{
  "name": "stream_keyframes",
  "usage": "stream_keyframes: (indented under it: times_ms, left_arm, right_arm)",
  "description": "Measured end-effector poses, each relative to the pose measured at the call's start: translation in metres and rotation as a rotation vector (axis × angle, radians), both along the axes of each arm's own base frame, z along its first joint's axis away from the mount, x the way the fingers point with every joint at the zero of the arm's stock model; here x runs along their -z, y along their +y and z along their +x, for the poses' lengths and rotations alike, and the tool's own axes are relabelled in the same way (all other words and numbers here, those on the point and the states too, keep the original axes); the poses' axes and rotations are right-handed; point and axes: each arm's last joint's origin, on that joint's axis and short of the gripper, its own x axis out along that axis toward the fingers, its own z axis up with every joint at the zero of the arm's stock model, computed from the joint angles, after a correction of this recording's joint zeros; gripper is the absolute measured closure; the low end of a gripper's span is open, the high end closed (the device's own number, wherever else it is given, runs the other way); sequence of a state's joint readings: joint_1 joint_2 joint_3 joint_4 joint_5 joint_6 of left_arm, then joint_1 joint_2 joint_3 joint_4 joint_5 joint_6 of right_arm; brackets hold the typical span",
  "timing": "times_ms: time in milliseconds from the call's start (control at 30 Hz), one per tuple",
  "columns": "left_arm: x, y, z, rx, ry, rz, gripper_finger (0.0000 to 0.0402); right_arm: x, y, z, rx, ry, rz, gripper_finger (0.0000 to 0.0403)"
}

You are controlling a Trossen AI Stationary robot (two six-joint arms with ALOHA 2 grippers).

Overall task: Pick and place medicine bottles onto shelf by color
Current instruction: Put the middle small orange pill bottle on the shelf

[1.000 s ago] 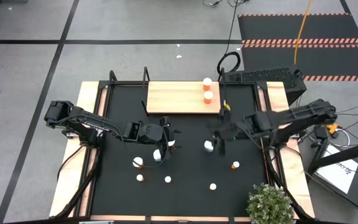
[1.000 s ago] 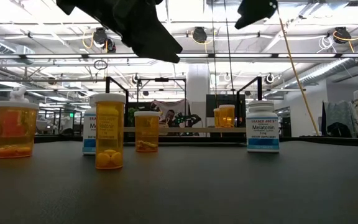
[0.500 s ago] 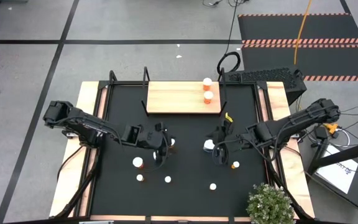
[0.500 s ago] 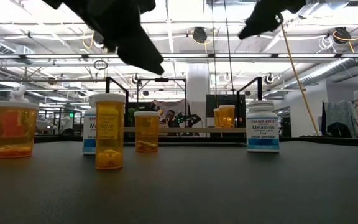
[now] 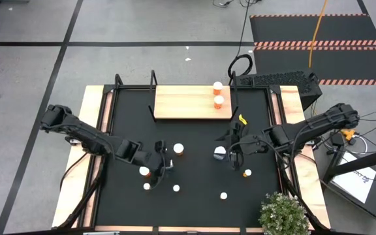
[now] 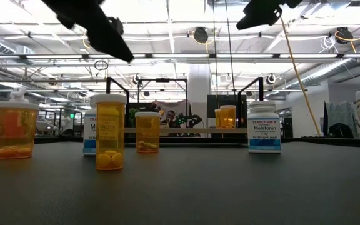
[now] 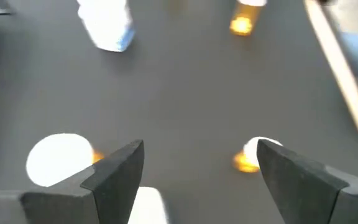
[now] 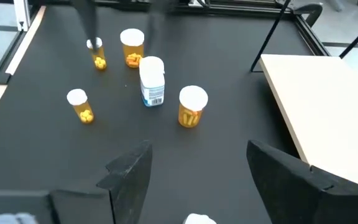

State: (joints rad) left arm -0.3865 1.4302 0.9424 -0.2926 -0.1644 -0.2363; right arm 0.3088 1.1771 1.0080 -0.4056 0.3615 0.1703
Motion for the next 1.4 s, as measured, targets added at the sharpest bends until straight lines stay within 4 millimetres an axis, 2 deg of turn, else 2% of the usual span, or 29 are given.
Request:
stream_keyframes:
  times_ms: [200, 367, 467, 600, 900, 1100, 1400]
  left_arm:
    - [0.009, -0.034, -0.007, 0.105, 0.010, -0.016, 0.0089]
    - [0.003, -0.054, -0.006, 0.124, 0.013, -0.027, 0.0090]
    - [-0.003, -0.067, 0.001, 0.157, 0.005, 0.001, 0.0090]
    - [0.001, -0.080, 0.013, 0.190, 0.089, 0.077, 0.0090]
    - [0.023, -0.085, 0.046, 0.211, 0.229, 0.185, 0.0090]
    - [0.035, -0.083, 0.050, 0.204, 0.276, 0.210, 0.0090]
    - [0.035, -0.080, 0.051, 0.218, 0.268, 0.254, 0.0090]
  right_arm:
    - [-0.004, -0.002, -0.007, 0.027, 0.001, 0.038, 0.0148]
    - [-0.005, -0.001, -0.008, 0.043, -0.012, 0.072, 0.0148]
    - [-0.005, 0.000, -0.009, 0.053, -0.013, 0.094, 0.0148]
    - [-0.005, 0.004, -0.010, 0.050, -0.015, 0.110, 0.0148]
    - [-0.005, 0.009, -0.011, 0.025, -0.014, 0.108, 0.0148]
    - [-0.005, 0.009, -0.011, 0.024, -0.014, 0.099, 0.0148]
    - [0.005, 0.009, -0.012, 0.036, 0.001, 0.102, 0.0148]
